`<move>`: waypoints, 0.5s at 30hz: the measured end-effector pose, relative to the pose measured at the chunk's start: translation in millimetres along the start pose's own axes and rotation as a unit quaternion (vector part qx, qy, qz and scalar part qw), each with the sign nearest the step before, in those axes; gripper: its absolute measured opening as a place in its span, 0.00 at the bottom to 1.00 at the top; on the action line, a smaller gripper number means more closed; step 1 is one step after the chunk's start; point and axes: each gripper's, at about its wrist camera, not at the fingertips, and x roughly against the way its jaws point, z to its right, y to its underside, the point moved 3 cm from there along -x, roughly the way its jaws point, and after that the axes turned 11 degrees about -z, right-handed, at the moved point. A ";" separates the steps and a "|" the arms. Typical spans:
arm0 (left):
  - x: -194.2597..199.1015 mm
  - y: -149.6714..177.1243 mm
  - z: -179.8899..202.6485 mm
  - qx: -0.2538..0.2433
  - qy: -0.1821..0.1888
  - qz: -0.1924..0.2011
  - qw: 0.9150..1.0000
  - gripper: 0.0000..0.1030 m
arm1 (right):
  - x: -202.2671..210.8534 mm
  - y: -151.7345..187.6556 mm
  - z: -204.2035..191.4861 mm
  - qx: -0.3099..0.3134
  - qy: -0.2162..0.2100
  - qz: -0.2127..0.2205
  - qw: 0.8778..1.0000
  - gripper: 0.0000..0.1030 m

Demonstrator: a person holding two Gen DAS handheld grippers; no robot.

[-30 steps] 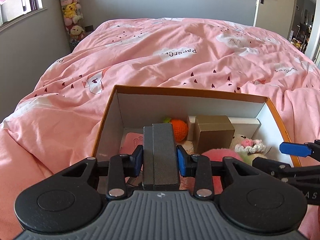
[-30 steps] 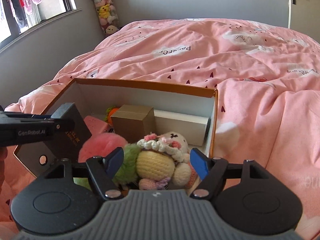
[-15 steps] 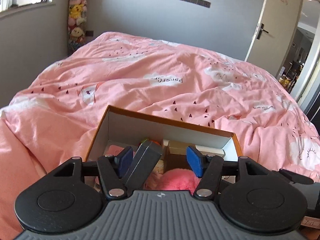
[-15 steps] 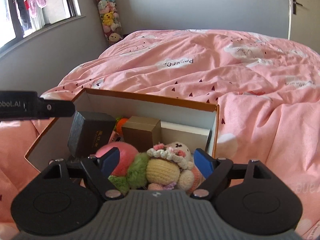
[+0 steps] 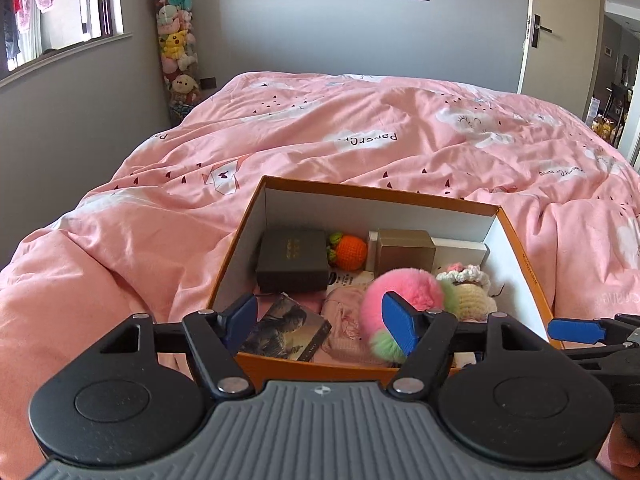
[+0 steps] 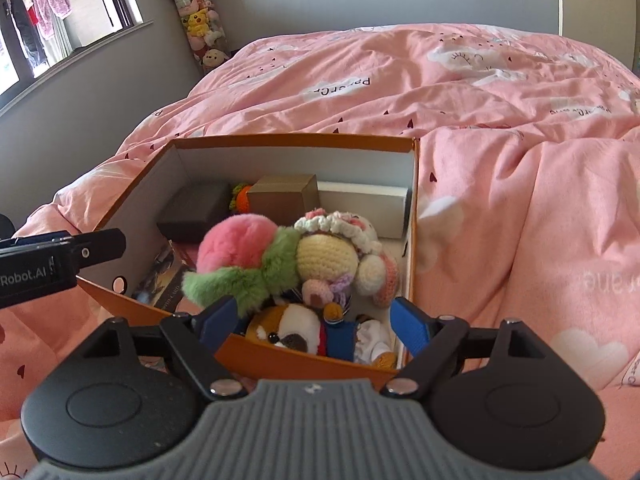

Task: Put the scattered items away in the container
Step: 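Open both grippers to release the black box and pompom into the box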

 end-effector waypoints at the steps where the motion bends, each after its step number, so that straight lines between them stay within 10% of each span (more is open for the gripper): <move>1: -3.1 2.2 -1.1 0.001 -0.006 -0.004 1.000 0.80 | -1.7 1.8 -1.6 0.000 0.001 0.000 1.000 0.83; 15: -16.3 20.6 -4.9 -0.006 -0.014 -0.030 0.999 0.81 | -1.4 8.4 -8.8 -0.010 0.027 0.003 1.000 0.88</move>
